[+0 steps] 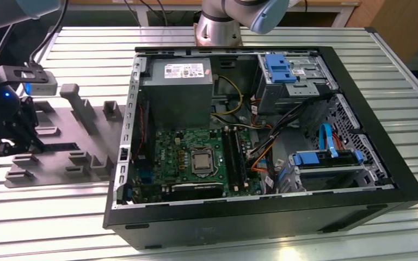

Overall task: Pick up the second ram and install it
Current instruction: 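Pick up the second ram and move it above second insertion slot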

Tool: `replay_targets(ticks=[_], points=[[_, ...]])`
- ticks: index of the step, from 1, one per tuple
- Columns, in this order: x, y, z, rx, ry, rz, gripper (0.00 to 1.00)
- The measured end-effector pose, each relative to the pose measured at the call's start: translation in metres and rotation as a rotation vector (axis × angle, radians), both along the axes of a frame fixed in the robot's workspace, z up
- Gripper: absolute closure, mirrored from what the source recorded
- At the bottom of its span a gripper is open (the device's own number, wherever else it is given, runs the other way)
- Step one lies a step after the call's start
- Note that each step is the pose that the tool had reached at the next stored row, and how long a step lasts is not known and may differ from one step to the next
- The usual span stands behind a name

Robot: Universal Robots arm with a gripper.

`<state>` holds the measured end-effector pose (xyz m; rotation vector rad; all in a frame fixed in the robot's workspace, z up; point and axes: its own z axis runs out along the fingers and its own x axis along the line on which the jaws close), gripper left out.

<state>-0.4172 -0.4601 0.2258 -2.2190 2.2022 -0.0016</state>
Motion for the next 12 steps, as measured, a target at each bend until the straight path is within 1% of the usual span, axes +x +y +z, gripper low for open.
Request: replay_targets(ticks=[12], points=[[0.0000,0.0001,0.0074,0.0000,-0.0001,0.000,0.86]])
